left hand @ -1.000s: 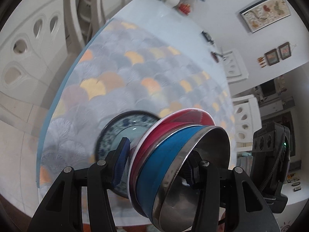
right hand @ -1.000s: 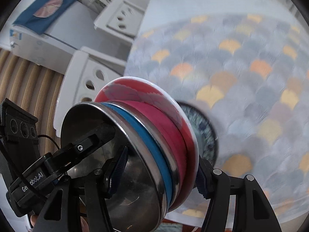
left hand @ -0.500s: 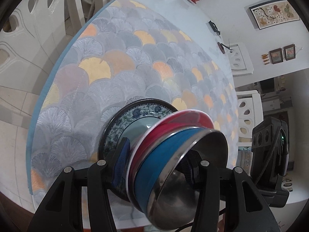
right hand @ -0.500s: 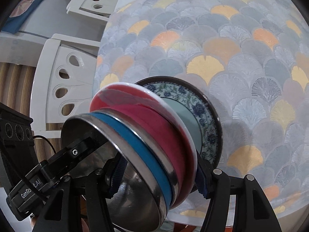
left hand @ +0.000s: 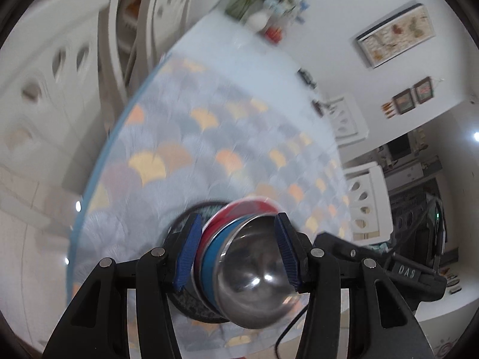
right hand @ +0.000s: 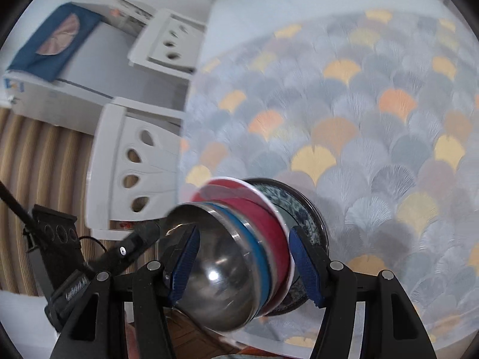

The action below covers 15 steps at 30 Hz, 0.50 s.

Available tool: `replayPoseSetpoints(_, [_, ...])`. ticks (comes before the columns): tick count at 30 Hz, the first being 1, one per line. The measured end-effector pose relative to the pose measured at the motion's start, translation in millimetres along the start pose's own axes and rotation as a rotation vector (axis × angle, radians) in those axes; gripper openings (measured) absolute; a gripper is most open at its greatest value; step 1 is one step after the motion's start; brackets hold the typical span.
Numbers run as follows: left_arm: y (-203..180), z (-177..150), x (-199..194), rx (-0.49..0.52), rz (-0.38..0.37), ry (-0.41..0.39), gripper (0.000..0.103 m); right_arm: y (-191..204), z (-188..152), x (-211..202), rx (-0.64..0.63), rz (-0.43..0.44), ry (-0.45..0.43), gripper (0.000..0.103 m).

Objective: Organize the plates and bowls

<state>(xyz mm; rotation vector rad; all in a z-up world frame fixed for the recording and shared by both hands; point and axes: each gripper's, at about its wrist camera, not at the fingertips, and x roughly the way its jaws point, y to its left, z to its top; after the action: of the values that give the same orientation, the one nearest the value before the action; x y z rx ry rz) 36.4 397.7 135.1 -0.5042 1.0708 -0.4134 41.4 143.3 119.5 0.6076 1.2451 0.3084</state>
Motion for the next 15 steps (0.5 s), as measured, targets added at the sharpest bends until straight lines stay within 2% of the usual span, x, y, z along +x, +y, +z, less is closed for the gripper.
replayPoseSetpoints(5, [-36, -3, -45, 0.166, 0.047, -0.128, 0.047, 40, -29, -40, -0.150, -0.091, -0.115, 0.061])
replayPoseSetpoints(9, [-59, -16, -67, 0.249, 0.100, -0.202, 0.049, 72, -65, -64, -0.287, -0.239, -0.234, 0.064])
replayPoseSetpoints(11, [-68, -22, -74, 0.263, 0.104, -0.231, 0.050, 77, -77, -71, -0.292, -0.261, -0.276, 0.065])
replayPoseSetpoints(15, [-74, -30, -85, 0.288, 0.144, -0.277, 0.063, 75, -96, -82, -0.224, -0.260, -0.330, 0.073])
